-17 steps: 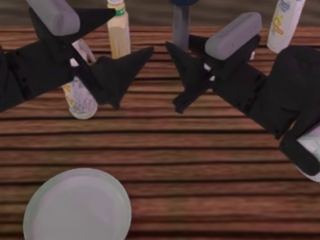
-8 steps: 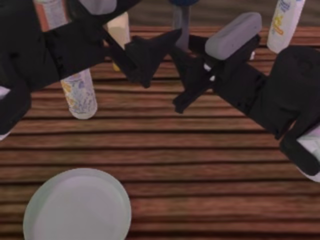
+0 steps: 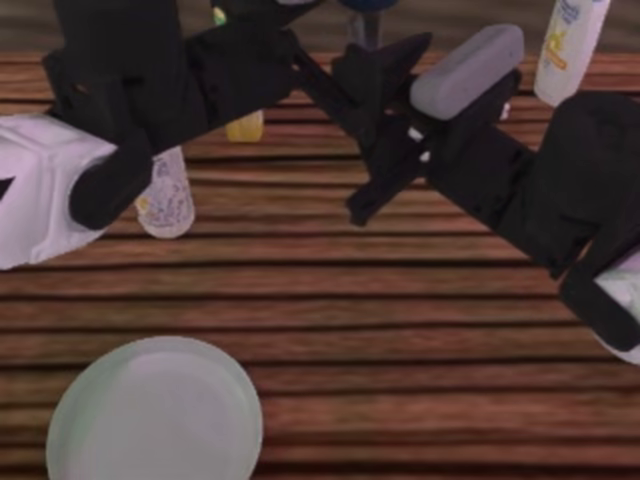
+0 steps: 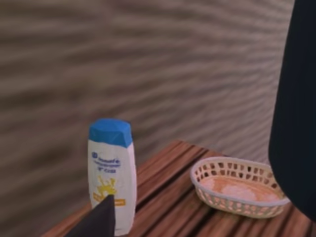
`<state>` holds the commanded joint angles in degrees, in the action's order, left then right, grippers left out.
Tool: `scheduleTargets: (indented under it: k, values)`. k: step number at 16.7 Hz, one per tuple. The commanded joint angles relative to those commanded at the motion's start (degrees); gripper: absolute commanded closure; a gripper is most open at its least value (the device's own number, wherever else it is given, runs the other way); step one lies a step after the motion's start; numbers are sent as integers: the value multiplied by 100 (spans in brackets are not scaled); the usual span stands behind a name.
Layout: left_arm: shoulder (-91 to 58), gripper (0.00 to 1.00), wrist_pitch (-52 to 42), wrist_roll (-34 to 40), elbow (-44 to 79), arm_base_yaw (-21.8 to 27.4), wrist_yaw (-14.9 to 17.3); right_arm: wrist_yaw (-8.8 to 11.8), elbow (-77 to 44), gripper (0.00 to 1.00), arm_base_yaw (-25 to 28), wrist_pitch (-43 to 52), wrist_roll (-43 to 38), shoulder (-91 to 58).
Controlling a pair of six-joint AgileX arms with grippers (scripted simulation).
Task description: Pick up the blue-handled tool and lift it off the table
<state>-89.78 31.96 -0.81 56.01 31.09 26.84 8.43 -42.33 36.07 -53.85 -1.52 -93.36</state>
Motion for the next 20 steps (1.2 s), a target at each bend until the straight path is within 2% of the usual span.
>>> scheduleTargets:
  k: [1,14,20]
  values:
    - [0,0,0,0,0,0,0,0,0,100,0,0,0,0]
    - [0,98,0,0,0,0,0,0,0,100,0,0,0,0]
    - [0,100,0,0,0,0,0,0,0,100,0,0,0,0]
